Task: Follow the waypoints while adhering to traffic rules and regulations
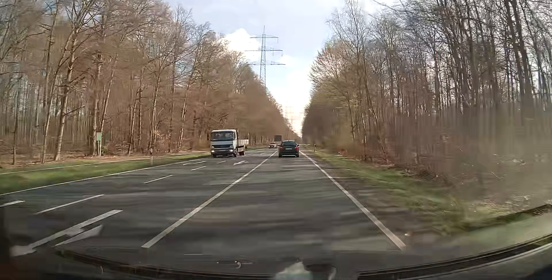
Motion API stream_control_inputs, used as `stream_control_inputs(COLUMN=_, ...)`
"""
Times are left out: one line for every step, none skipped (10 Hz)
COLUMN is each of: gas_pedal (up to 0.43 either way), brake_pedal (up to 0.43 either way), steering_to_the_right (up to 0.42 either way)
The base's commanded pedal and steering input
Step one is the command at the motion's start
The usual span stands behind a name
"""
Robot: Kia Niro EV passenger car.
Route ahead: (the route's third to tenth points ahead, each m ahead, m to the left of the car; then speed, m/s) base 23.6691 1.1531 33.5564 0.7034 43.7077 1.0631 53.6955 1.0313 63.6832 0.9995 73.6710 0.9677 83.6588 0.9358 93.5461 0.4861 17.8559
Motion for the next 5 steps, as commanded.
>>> stream_control_inputs(gas_pedal=0.28, brake_pedal=0.0, steering_to_the_right=0.002)
stream_control_inputs(gas_pedal=0.28, brake_pedal=0.0, steering_to_the_right=0.001)
stream_control_inputs(gas_pedal=0.28, brake_pedal=0.0, steering_to_the_right=0.001)
stream_control_inputs(gas_pedal=0.28, brake_pedal=0.0, steering_to_the_right=0.001)
stream_control_inputs(gas_pedal=0.28, brake_pedal=0.0, steering_to_the_right=0.001)
